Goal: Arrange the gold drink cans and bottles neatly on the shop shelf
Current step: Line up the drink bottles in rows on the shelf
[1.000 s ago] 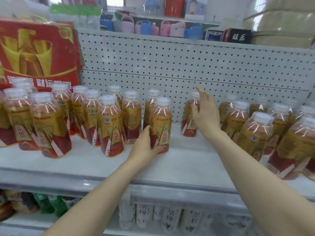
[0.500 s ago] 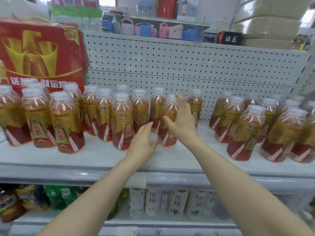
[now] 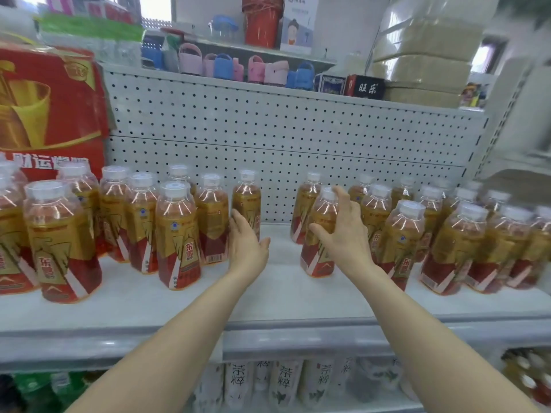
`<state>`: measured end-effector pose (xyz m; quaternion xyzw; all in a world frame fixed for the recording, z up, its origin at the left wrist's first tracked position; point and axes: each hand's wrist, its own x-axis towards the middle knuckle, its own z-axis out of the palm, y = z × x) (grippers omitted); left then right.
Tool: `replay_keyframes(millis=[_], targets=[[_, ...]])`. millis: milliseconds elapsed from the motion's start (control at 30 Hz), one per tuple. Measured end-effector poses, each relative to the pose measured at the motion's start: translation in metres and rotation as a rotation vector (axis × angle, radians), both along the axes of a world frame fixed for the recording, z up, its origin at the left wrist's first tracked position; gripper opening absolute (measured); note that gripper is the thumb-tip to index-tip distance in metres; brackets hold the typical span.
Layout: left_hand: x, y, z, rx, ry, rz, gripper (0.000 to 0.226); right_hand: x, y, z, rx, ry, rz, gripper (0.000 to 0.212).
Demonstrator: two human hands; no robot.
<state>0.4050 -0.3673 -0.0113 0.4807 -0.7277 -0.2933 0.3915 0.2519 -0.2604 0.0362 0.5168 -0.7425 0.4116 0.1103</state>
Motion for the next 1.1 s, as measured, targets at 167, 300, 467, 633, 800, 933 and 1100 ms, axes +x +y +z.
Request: replay_keyframes(millis=[167,300,467,633,800,933,1100], targets=[[-0.019,-0.016,0.005,0.1,0.047,0.133,0.094,-0.008,-0.006,-0.002,-0.007,0.002,0.01,0.078],[-0.029,-0.025,0.012,0.147,0.052,0.169,0.078,-0.013,-0.014,-0.003,-0.011,-0.003,0.031,0.08],[-0.037,-0.036,0.014,0.203,0.069,0.059,0.075,-0.02,-0.02,-0.003,-0.016,-0.003,0.042,0.08],[-0.03,-0.035,0.012,0.186,-0.014,-0.026,0.063,-0.019,-0.03,-0.006,-0.054,-0.013,0.038,0.081],[-0.01,-0.021,0.006,0.105,-0.095,-0.101,0.061,-0.012,-0.033,-0.004,-0.063,-0.014,-0.008,0.08],[0.004,-0.01,0.006,0.077,-0.136,-0.13,0.065,-0.01,-0.032,-0.009,-0.057,-0.077,-0.008,0.093],[0.019,-0.003,0.007,0.057,-0.145,-0.164,0.071,-0.008,-0.03,-0.008,-0.056,-0.119,0.029,0.093]])
